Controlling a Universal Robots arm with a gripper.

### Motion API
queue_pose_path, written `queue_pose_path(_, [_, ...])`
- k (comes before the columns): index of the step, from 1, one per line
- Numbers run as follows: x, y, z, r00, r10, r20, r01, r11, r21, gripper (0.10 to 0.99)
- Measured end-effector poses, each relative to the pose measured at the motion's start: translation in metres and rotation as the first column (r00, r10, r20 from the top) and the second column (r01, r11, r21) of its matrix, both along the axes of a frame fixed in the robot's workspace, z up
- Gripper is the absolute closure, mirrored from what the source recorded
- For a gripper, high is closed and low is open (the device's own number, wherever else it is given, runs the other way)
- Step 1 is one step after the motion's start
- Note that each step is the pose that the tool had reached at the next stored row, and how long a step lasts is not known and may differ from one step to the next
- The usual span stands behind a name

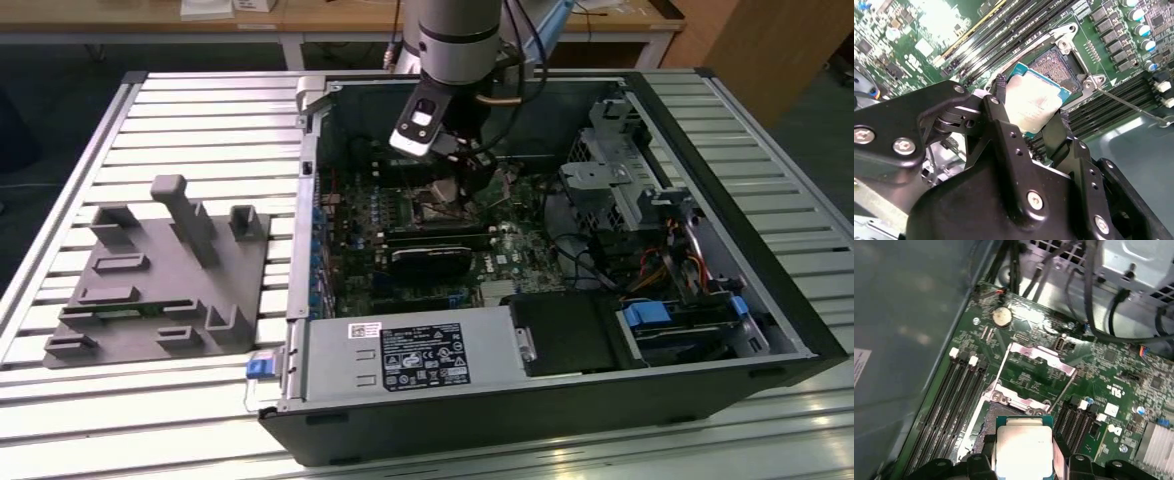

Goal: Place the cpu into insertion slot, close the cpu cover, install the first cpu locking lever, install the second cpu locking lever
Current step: 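Place the cpu into insertion slot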

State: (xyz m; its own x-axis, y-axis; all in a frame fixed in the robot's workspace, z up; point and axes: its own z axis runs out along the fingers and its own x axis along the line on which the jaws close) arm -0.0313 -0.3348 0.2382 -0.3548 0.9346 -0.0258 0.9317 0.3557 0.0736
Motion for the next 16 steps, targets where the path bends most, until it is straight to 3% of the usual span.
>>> queue_pose_path(8, [0.0, 0.0, -0.0001, 0.9954, -0.096, 0.0026, 0.096, 0.9954, -0.009, 0.553])
queue_pose_path(16, [0.0, 0.0, -0.0004, 0.9807, -0.196, 0.0049, 0.196, 0.9806, -0.013, 0.553])
